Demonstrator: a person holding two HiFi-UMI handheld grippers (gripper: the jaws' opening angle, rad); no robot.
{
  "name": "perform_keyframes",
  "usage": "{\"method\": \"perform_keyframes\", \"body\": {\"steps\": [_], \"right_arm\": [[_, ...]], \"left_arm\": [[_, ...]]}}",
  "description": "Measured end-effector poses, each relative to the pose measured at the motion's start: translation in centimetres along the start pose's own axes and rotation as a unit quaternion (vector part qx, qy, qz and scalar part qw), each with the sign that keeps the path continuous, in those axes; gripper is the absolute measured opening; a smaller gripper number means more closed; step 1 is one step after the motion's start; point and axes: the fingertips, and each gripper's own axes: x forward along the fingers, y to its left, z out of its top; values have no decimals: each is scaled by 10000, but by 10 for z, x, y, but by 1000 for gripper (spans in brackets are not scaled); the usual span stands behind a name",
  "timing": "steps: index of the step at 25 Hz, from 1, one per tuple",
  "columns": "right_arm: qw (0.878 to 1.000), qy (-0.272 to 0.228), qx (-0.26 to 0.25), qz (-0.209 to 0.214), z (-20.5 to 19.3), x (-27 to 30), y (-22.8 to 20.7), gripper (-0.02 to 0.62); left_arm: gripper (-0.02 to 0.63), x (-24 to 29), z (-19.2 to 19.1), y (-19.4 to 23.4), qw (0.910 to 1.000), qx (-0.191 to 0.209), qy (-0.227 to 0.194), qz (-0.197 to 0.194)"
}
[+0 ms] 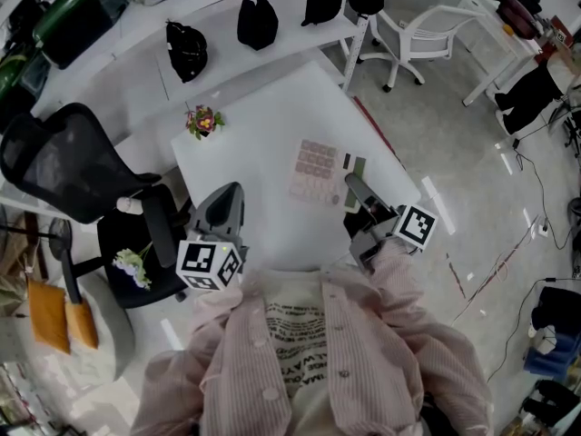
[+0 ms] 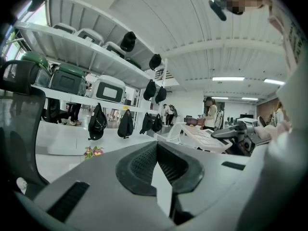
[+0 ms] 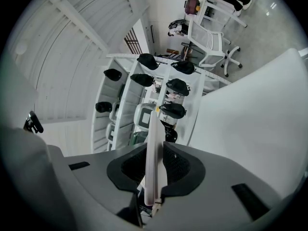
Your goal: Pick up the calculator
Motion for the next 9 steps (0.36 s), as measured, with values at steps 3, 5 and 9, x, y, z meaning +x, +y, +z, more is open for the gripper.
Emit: {"method": "perform_keyframes", "body": {"steps": [3,5,9], "right_arm": [[10000,-20,5,-1,0,-3,-1,66],[10000,-28,8,6,1,-4,-1,66],[10000,-41,17,22,2,-10,-1,66]], "left_arm": [[1,-1,-2,-2,10000,4,0,-3],[0,-1,-2,-3,10000,9,-1,-9],[0,-2,-1,-9,10000,35,-18,-24]]}}
